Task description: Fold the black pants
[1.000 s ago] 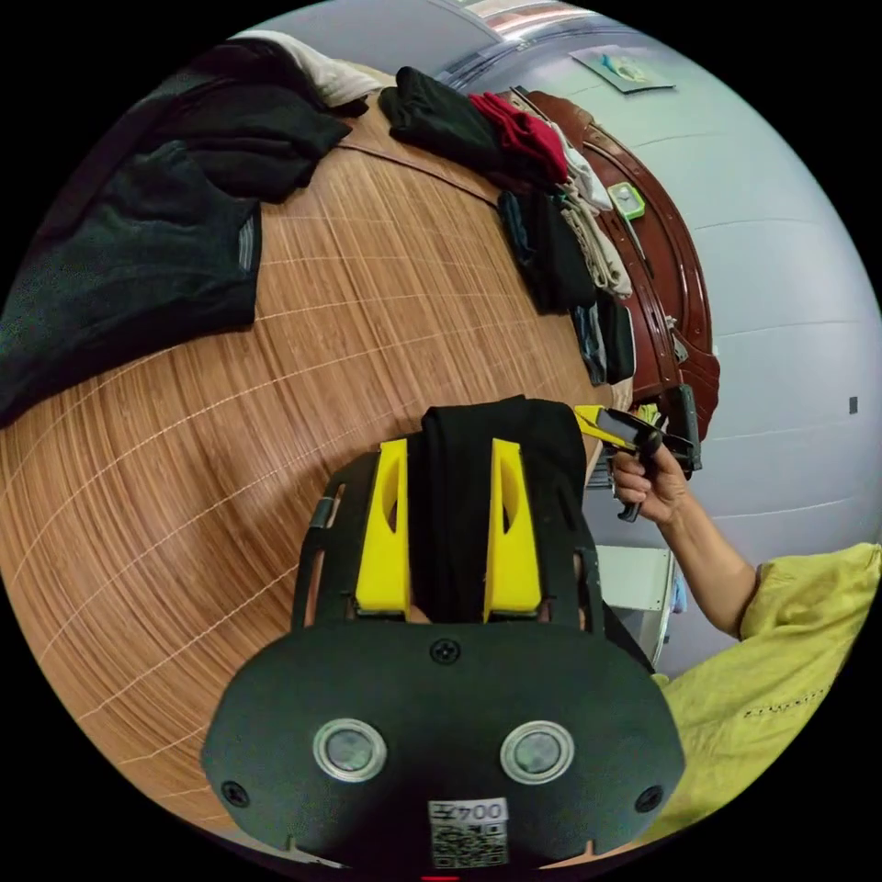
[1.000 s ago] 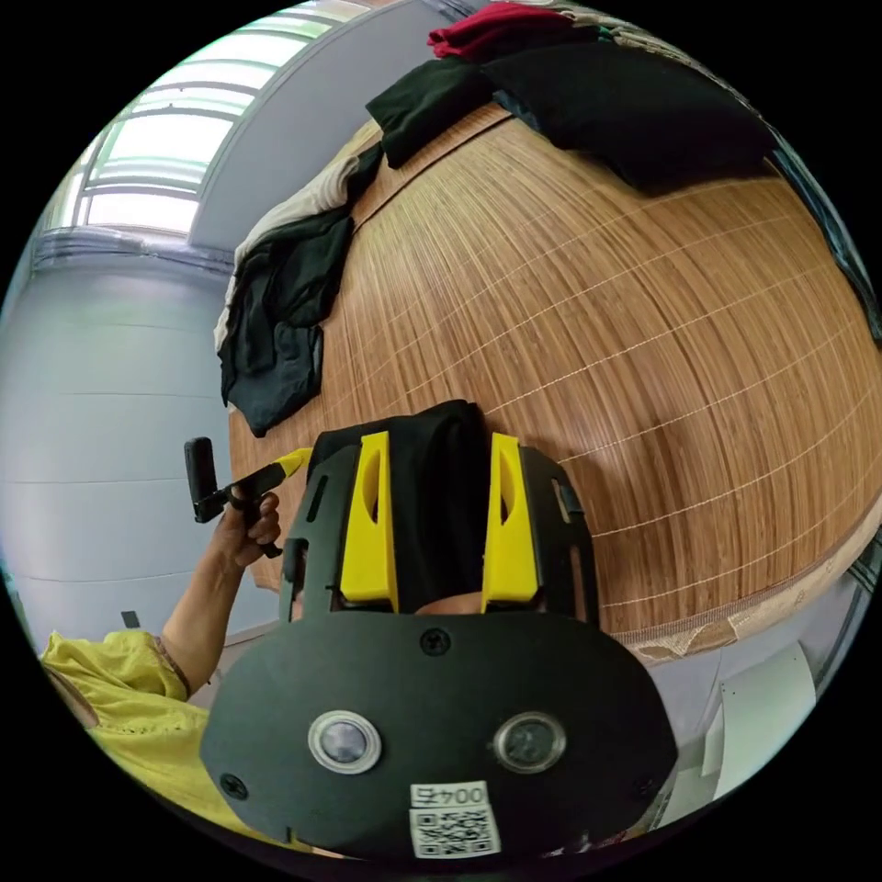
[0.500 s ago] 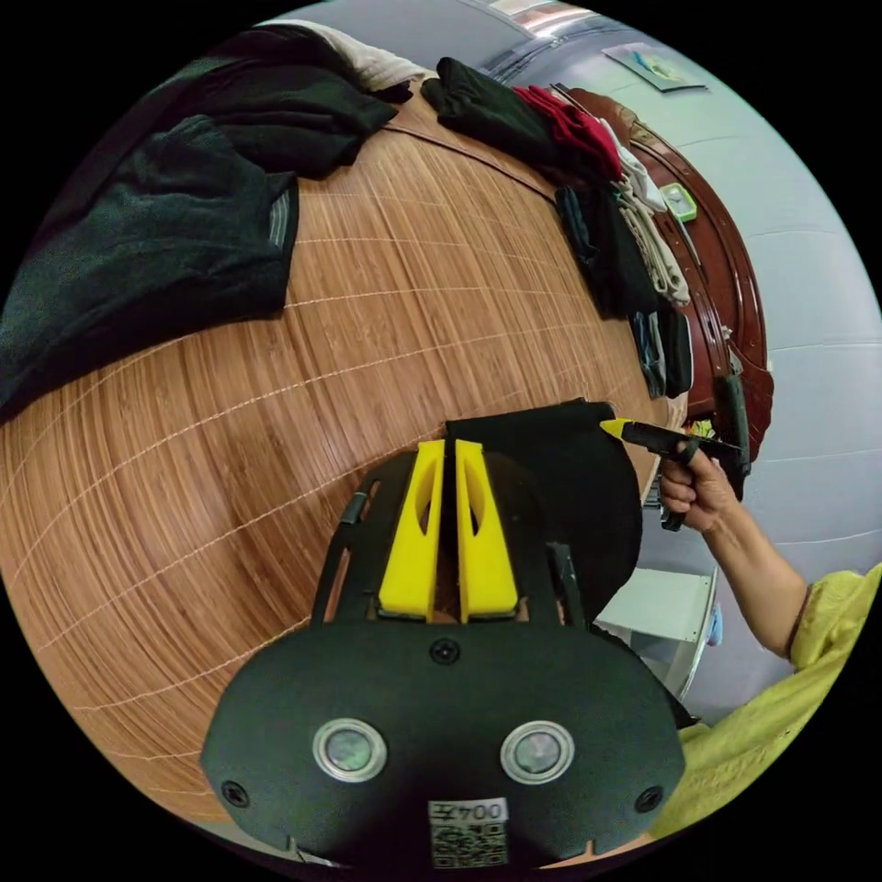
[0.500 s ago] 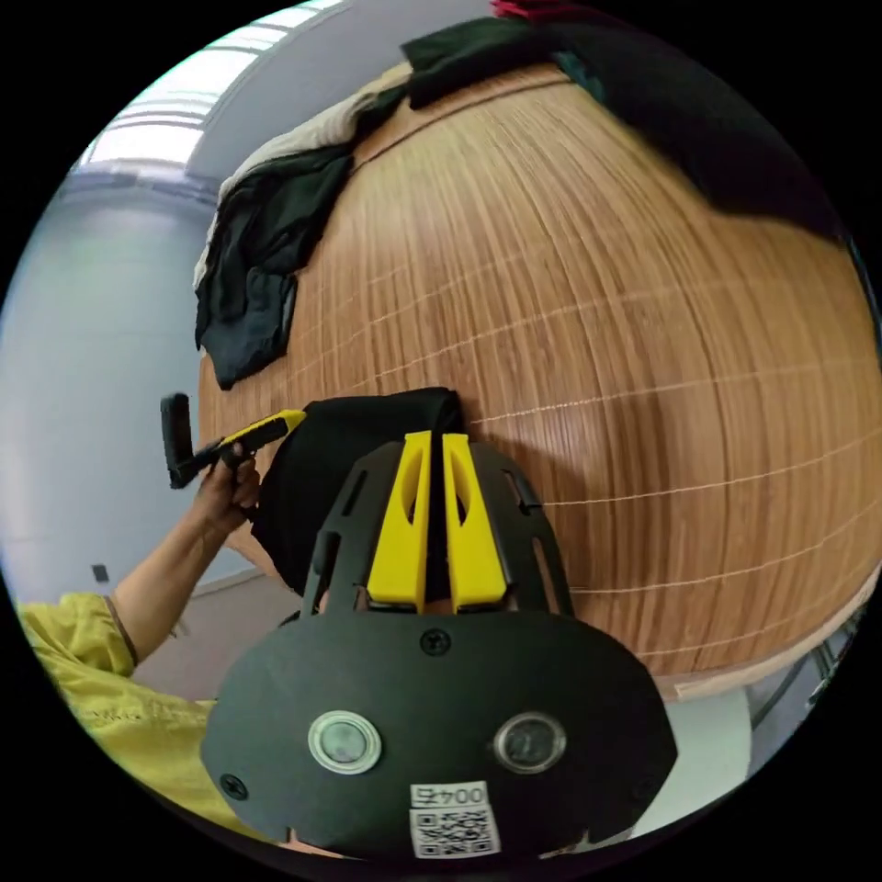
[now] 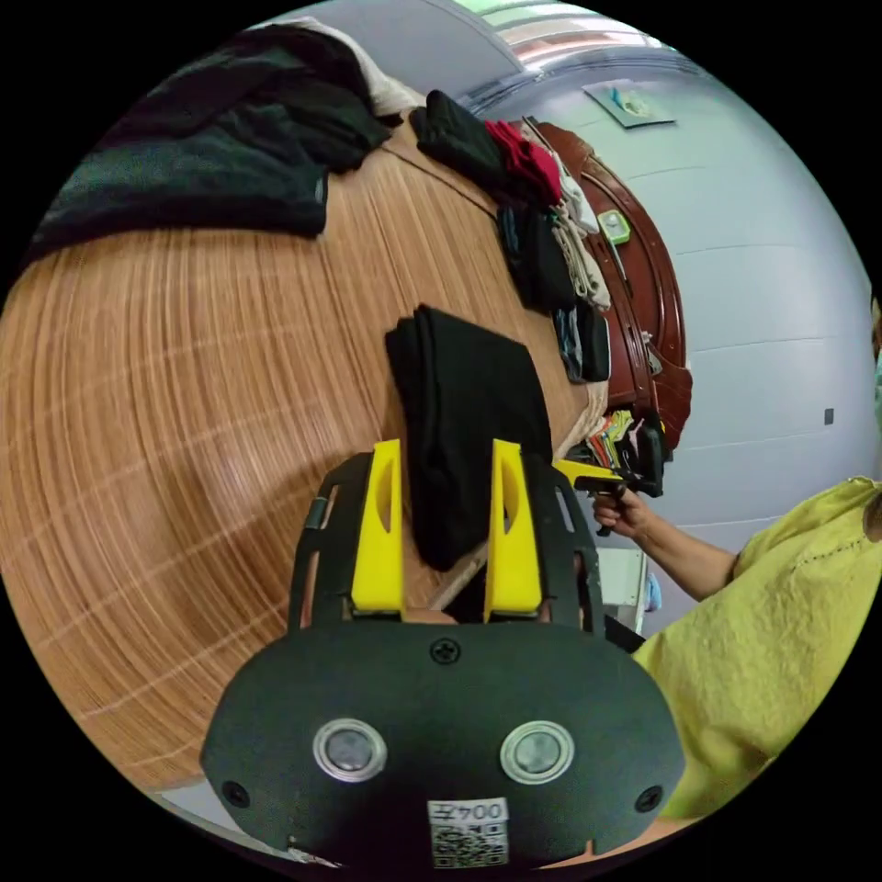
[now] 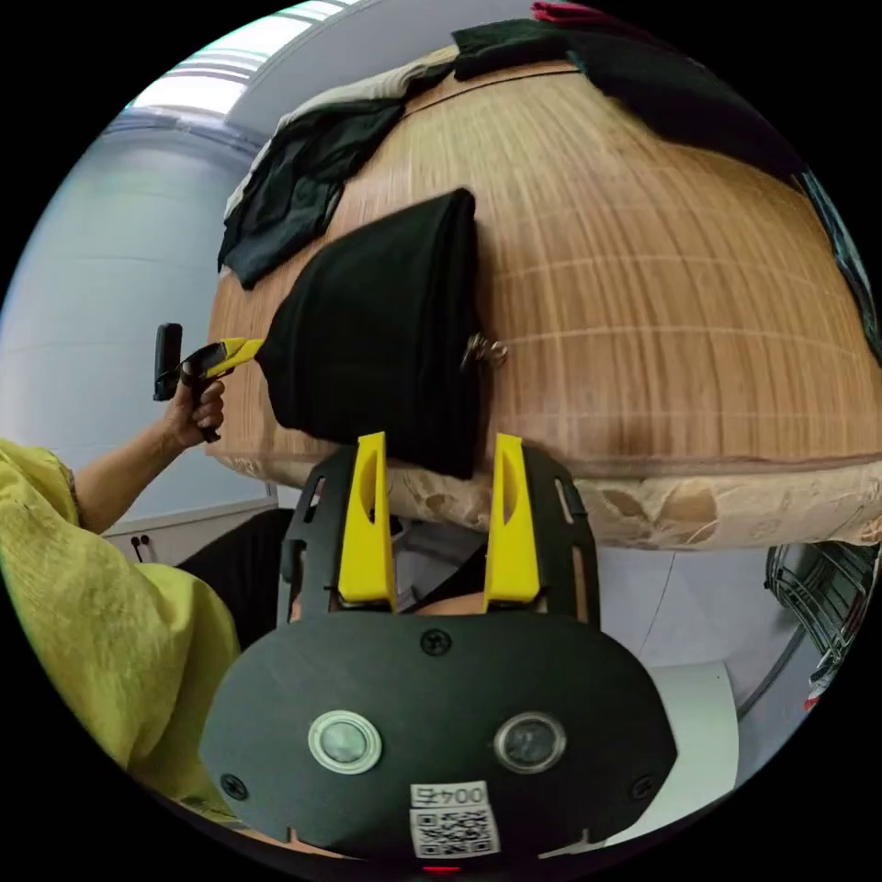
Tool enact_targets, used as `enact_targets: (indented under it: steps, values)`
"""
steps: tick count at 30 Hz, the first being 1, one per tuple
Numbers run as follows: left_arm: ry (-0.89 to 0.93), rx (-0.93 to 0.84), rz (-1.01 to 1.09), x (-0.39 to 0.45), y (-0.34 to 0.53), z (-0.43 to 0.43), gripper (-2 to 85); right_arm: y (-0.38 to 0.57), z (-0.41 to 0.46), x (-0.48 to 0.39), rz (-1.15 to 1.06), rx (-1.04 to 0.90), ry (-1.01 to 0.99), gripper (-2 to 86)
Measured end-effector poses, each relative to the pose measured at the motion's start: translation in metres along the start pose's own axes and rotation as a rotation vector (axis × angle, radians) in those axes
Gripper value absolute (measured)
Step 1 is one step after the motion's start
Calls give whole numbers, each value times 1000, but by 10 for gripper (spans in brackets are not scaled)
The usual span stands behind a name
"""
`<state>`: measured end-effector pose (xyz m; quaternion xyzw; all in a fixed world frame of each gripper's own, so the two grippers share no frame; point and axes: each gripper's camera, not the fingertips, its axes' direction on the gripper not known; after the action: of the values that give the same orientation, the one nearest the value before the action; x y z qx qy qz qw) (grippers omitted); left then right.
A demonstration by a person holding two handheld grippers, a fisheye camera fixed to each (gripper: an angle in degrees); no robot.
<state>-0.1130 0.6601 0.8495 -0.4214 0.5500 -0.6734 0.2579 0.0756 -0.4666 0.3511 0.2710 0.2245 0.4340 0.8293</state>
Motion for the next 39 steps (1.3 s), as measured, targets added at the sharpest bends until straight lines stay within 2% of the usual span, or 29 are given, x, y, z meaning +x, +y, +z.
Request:
enact_targets:
  steps: [3,5,10,12,15,20,22,28,33,39]
  values:
    - [23,-84,-45,4,21,42,102,-3,22,-11,6,-20,57,91]
    - [-20,-70,-25,12,8,55,68,-16,24,-8,22,-38,44,73]
    - [-168,-116,184,43,-110,70,51,-73,-14,7,65,137,16,58]
    - [-164,-106,202,44,-150,63,50,-99,-25,12,84,179,15,58]
    - [-102,-77,150,34,-186,39,49,-127,-31,18,85,131,9,58]
    - [-154,-55,208,46,-156,14,67,-109,-52,7,-34,177,75,93]
    - [-259,-102,273,58,-142,22,88,-99,-47,-4,-102,153,105,108]
    - [-410,-179,438,103,-168,45,128,-110,-30,-31,-228,82,259,113]
    - [-499,-287,574,139,-193,64,112,-127,-18,-40,-302,16,333,111]
    - [-528,-332,577,168,-220,61,57,-136,-9,-42,-328,-29,375,71]
